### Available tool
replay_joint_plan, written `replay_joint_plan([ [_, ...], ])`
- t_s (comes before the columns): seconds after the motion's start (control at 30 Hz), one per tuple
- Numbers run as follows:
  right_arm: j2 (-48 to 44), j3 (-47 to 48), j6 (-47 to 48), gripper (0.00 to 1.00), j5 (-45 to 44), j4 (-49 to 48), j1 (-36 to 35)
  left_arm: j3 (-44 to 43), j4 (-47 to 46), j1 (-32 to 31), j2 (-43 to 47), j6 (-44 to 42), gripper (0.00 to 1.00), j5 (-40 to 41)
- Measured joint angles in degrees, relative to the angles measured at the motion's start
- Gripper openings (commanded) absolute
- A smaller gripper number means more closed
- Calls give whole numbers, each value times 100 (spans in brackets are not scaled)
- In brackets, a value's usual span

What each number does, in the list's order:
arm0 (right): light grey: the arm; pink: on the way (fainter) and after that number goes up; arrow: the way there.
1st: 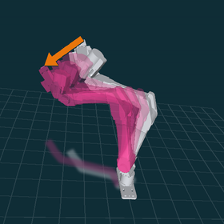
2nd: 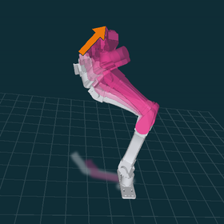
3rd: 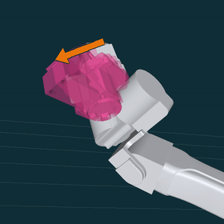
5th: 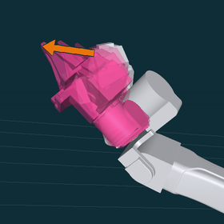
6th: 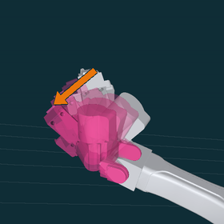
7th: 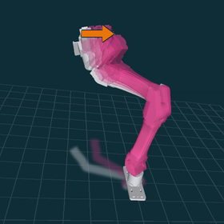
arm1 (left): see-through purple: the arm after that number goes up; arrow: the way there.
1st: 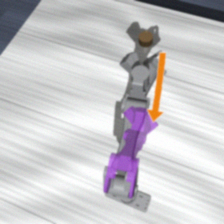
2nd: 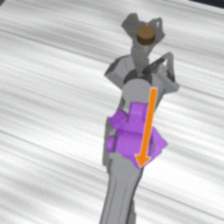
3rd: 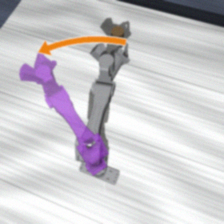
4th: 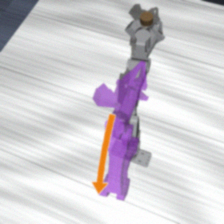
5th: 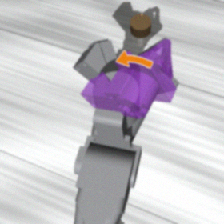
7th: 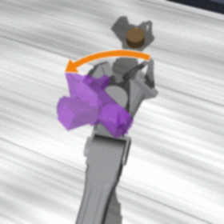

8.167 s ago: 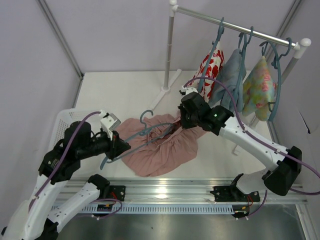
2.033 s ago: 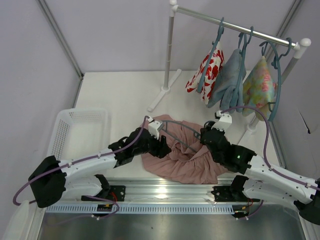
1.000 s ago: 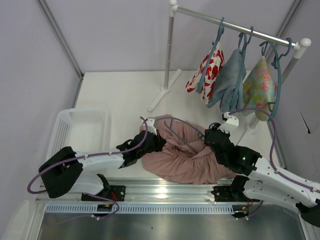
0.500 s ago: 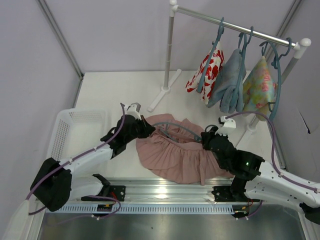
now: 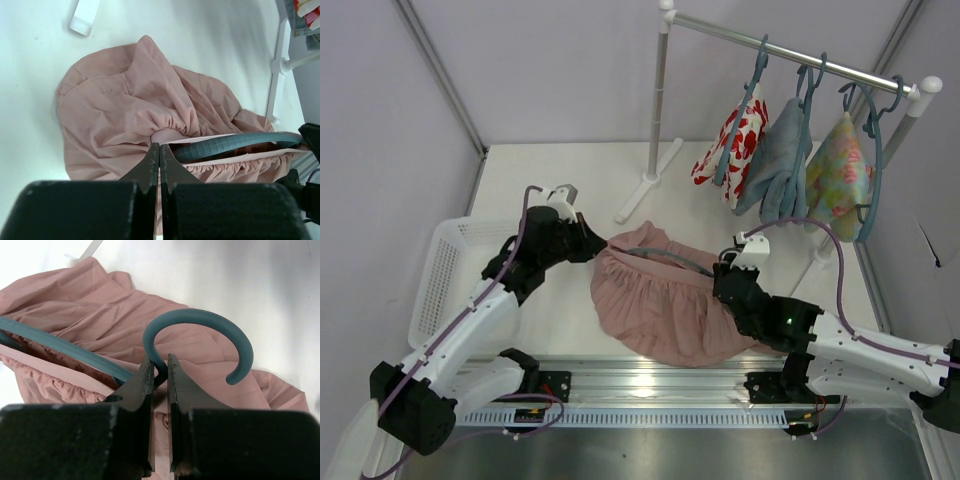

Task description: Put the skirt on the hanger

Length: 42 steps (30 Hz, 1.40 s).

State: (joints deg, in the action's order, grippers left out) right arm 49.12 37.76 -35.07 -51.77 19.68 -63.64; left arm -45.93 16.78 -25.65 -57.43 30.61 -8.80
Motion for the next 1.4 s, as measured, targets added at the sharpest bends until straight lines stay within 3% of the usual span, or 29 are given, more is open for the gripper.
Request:
replay_joint_plan([
  [0.3, 461, 212, 837, 0, -313, -398, -315, -1093, 1051, 129, -149, -540, 0, -90],
  [0.6, 1637, 1320, 1751, 0, -601, -588, -514, -2391, 1869, -533, -551, -1145, 0, 951],
  [0.87, 2107, 2514, 2496, 0, -468, -883, -511, -2656, 2328, -1051, -632, -1320, 0, 1602],
  [1.17, 3012, 3110, 3119, 0, -24, -1158, -514, -3711, 2682, -1309, -750, -1591, 0, 1934],
  [1.4, 3425, 3713, 3246, 0, 31, -1126, -372, -3842, 2804, -1405, -780, -1711, 0, 2173],
])
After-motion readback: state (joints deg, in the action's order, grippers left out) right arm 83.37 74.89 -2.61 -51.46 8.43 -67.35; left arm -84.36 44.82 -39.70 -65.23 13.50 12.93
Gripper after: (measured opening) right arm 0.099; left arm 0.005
